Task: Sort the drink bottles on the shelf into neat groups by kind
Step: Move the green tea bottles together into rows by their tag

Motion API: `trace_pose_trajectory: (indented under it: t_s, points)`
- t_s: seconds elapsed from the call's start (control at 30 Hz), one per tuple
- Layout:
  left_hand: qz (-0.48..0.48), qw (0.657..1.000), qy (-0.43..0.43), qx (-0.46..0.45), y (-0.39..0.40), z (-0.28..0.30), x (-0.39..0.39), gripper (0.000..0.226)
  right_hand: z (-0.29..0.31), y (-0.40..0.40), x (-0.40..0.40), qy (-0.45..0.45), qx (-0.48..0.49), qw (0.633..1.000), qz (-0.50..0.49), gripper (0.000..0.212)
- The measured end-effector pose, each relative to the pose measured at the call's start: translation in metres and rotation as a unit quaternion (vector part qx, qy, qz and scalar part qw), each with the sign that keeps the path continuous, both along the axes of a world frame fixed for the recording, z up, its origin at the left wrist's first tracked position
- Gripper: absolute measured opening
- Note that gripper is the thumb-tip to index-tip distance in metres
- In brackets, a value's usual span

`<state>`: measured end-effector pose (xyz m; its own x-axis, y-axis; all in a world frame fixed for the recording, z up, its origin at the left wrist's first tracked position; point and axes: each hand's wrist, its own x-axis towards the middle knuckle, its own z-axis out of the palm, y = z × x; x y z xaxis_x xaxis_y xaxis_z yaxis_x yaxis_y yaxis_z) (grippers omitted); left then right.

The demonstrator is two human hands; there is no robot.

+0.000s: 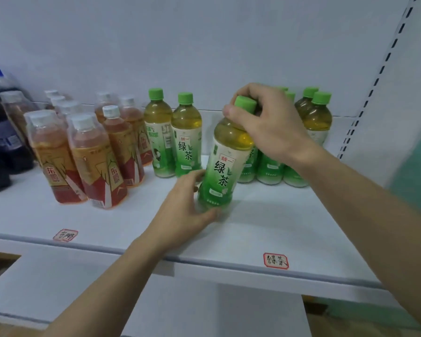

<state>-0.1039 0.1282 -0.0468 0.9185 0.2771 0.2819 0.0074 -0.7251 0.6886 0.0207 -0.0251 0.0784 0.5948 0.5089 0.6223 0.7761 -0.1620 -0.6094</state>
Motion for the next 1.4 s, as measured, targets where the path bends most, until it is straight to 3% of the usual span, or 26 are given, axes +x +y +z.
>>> trace_pose_trajectory:
  t_s: [0.13, 0.33, 0.47, 0.63, 0.9, 1.17, 1.3, 1.4]
  points:
    - [-0.070, 0.996, 0.013, -0.057, -0.039, 0.007, 0.038, 0.075, 0.018, -0.039, 0.013, -0.014, -0.004, 0.999, -0.045, 0.021]
    - [-0.094, 0.993, 0.011, -0.067, -0.121, 0.002, 0.094, 0.070, 0.025, -0.099, 0.042, -0.056, -0.128, 0.980, -0.141, 0.018]
    - [-0.073, 0.993, 0.013, -0.089, -0.146, -0.008, 0.115, 0.066, 0.016, -0.124, 0.067, -0.025, -0.159, 0.974, -0.158, 0.022]
    - [-0.039, 0.996, 0.000, -0.078, -0.150, -0.016, 0.123, 0.068, 0.009, -0.135, 0.088, 0.017, -0.141, 0.977, -0.159, 0.021]
    - [-0.030, 0.997, -0.008, -0.065, -0.149, -0.025, 0.126, 0.064, 0.000, -0.134, 0.097, 0.000, -0.114, 0.983, -0.142, 0.035]
    - [-0.005, 0.998, -0.013, -0.063, -0.150, -0.024, 0.133, 0.061, 0.006, -0.126, 0.095, -0.021, -0.158, 0.977, -0.145, 0.027]
    - [-0.008, 0.998, -0.010, -0.059, -0.150, -0.023, 0.134, 0.061, 0.016, -0.123, 0.086, -0.040, -0.214, 0.958, -0.185, 0.020]
    - [-0.037, 0.997, 0.007, -0.060, -0.142, -0.018, 0.130, 0.074, 0.027, -0.116, 0.074, -0.113, -0.262, 0.927, -0.241, 0.030]
